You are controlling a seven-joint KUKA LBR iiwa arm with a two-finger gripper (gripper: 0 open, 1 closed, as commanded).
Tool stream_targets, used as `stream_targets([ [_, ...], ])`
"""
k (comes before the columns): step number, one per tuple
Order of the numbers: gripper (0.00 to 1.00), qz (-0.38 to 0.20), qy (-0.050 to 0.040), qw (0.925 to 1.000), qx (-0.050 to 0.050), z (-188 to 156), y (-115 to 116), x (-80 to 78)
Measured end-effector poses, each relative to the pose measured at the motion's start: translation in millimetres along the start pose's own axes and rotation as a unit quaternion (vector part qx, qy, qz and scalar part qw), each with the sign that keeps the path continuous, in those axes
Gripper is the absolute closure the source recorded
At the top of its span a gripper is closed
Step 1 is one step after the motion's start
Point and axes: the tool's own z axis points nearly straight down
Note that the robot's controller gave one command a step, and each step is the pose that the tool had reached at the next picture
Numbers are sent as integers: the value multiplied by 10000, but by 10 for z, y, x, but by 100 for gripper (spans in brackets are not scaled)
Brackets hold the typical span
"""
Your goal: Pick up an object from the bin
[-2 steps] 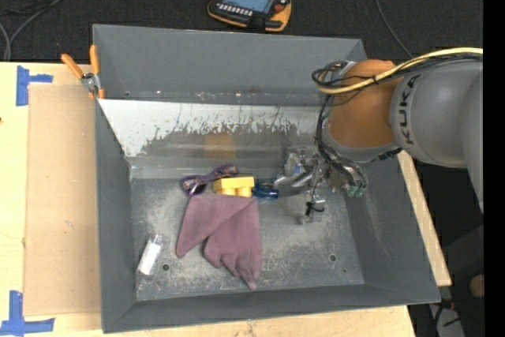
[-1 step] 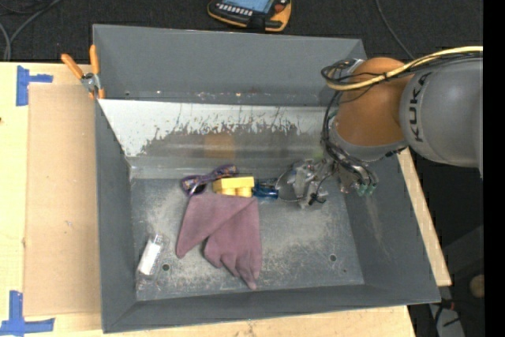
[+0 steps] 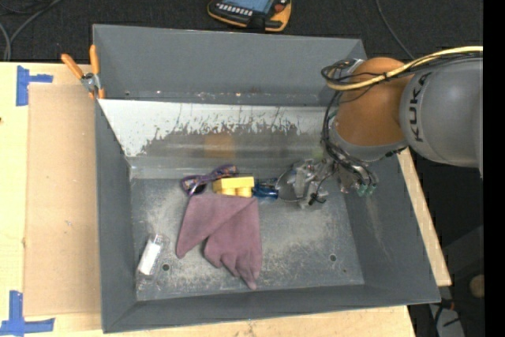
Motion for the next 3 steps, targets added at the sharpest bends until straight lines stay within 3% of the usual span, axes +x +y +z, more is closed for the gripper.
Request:
stream_targets([
  [3,100,-7,-17,10000,2,-693,17,-7],
])
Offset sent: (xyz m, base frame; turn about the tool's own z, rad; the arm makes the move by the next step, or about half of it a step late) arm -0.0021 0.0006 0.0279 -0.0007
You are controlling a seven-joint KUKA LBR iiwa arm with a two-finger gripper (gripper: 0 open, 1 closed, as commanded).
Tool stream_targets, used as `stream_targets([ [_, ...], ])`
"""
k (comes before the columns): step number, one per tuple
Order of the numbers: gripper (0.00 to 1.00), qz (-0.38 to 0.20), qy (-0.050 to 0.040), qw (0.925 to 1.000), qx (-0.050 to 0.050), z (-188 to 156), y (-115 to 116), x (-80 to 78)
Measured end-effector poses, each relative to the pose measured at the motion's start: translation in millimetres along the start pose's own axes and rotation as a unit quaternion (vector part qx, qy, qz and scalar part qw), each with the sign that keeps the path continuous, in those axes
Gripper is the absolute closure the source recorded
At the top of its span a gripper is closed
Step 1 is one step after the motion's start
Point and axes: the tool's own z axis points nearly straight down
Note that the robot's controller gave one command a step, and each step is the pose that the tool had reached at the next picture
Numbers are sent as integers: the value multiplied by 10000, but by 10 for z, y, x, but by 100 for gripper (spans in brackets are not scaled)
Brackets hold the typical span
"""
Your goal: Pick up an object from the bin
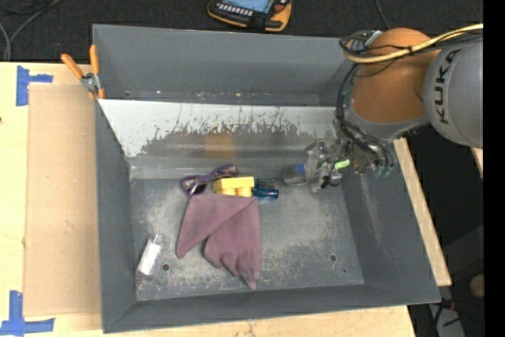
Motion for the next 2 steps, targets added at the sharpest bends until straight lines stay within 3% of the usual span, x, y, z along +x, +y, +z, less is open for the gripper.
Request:
stream_targets([
  [1,100,-1,36,10000,-10,-148,9,17],
  [2,100,-2,6,10000,-4,-345,12,2],
])
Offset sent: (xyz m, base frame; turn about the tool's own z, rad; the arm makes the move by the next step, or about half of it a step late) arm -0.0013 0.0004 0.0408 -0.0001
